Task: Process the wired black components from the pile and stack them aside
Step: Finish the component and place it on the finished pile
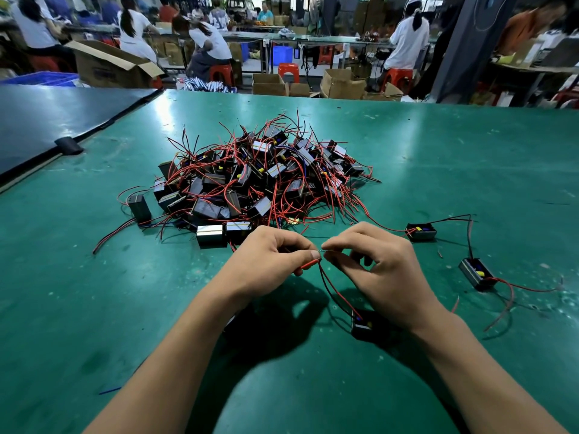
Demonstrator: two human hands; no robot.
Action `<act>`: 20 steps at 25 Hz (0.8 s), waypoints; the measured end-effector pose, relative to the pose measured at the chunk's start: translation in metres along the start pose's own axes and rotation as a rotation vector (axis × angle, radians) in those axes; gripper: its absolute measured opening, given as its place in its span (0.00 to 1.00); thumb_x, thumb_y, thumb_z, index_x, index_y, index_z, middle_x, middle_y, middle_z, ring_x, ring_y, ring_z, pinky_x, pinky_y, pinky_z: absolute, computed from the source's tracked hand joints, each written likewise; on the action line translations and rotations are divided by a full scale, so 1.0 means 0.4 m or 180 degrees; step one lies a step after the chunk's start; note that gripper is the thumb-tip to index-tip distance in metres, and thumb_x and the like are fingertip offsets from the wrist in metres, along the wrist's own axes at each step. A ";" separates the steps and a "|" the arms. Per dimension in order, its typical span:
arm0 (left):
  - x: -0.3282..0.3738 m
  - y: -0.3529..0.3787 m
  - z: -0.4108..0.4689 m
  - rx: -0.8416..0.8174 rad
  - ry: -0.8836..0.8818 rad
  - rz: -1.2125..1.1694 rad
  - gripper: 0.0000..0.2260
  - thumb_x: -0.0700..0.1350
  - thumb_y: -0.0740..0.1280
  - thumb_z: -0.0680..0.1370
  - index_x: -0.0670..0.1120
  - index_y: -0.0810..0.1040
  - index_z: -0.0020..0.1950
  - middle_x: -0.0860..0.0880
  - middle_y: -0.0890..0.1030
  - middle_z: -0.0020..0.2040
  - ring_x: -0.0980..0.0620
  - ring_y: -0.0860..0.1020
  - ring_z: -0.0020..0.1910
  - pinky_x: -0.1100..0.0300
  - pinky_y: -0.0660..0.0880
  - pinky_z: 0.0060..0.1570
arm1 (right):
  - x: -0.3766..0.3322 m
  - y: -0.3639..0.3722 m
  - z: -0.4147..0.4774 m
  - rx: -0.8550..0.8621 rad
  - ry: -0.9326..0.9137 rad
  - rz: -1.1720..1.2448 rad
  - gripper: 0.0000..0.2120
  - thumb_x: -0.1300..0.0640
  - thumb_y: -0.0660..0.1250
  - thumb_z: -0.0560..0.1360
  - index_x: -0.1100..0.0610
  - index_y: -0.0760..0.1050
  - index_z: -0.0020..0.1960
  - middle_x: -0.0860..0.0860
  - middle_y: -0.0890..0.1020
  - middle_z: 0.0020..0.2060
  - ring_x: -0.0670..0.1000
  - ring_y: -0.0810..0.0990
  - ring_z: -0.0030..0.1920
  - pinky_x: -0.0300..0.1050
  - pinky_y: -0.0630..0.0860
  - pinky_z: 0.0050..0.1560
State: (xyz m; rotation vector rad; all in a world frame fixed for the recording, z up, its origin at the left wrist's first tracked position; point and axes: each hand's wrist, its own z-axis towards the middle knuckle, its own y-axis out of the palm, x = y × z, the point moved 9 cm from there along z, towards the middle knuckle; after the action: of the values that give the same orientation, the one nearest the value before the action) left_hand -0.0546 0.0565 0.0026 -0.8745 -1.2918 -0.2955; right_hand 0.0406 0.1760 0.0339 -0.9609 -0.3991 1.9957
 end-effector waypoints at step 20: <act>-0.009 0.007 0.001 -0.0294 -0.0069 -0.0126 0.05 0.42 0.72 0.75 0.45 0.85 0.40 0.49 0.81 0.33 0.56 0.75 0.35 0.62 0.70 0.41 | -0.034 -0.002 0.003 -0.0326 -0.0389 -0.0350 0.09 0.52 0.69 0.78 0.54 0.85 0.50 0.49 0.83 0.44 0.54 0.82 0.39 0.55 0.79 0.37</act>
State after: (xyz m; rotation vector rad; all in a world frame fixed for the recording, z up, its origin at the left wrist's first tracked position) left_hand -0.0542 0.0576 -0.0017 -0.9331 -1.3252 -0.3803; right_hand 0.0448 0.1657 0.0416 -0.8629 -0.6141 1.9544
